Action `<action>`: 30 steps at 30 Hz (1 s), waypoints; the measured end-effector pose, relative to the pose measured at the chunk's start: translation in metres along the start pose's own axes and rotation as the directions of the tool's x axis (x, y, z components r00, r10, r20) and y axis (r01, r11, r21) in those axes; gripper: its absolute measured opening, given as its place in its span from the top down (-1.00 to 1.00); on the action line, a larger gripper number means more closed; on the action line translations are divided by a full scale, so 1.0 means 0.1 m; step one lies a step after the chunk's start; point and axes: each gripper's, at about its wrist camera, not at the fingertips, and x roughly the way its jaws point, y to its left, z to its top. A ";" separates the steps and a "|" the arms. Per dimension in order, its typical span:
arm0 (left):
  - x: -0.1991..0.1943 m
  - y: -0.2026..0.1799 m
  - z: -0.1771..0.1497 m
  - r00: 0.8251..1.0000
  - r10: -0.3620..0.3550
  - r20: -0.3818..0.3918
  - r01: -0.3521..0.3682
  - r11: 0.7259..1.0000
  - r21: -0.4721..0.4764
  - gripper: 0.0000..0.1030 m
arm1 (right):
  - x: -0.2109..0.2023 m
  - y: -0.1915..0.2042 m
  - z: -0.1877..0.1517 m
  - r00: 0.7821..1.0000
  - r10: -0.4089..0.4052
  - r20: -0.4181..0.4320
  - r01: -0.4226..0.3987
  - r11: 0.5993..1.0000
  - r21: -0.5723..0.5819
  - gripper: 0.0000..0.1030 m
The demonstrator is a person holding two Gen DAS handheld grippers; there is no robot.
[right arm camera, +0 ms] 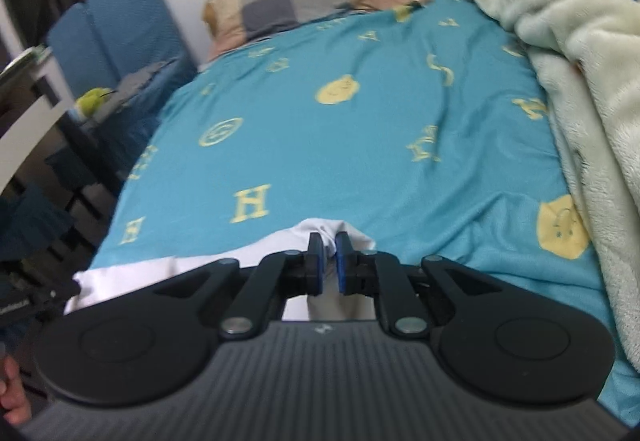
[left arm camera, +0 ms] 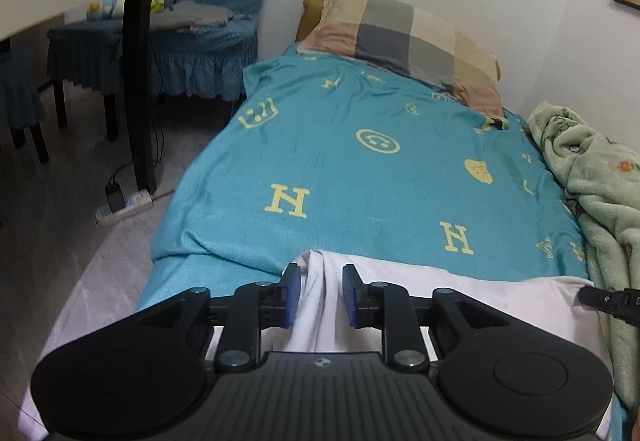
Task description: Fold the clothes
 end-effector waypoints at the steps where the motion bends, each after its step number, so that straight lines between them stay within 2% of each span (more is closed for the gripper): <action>1: -0.06 -0.03 -0.01 1.000 -0.001 0.010 0.001 1.000 0.011 0.45 | -0.01 0.05 -0.01 1.000 0.008 -0.003 -0.008 1.000 -0.018 0.79; 5: -0.08 -0.09 -0.06 1.000 -0.015 -0.012 0.015 1.000 0.027 0.45 | 0.00 0.14 -0.05 0.999 -0.035 0.012 0.036 0.996 -0.087 0.79; 9: 0.02 -0.08 -0.10 0.999 0.003 -0.049 -0.001 1.000 0.031 0.45 | -0.05 0.01 0.00 0.994 -0.099 0.051 0.101 0.994 -0.029 0.78; 13: 0.11 -0.04 -0.13 0.997 0.010 -0.077 -0.009 1.000 0.013 0.45 | -0.10 -0.15 0.05 0.993 -0.104 0.061 0.102 0.994 0.042 0.78; 17: 0.01 -0.06 -0.14 0.998 0.004 -0.059 -0.003 1.000 0.020 0.45 | -0.21 -0.11 0.07 0.994 -0.068 0.081 0.065 0.997 0.041 0.78; 23: -0.26 -0.21 -0.26 0.997 -0.047 -0.056 0.049 0.998 0.042 0.34 | -0.17 0.13 -0.08 0.999 0.034 -0.021 -0.035 0.998 -0.054 0.78; 25: -0.29 -0.27 -0.31 0.996 -0.052 -0.068 0.056 0.997 0.057 0.34 | -0.08 0.18 -0.17 0.995 0.056 -0.088 -0.063 0.995 -0.076 0.78; 28: -0.17 -0.31 -0.41 0.993 -0.033 -0.115 0.040 0.997 0.061 0.28 | 0.16 0.16 -0.31 0.976 0.047 -0.213 -0.059 0.997 -0.054 0.79; 30: -0.14 -0.26 -0.46 0.991 -0.048 -0.128 0.051 0.999 0.020 0.22 | 0.10 0.15 -0.30 0.977 0.056 -0.207 -0.063 0.998 -0.028 0.80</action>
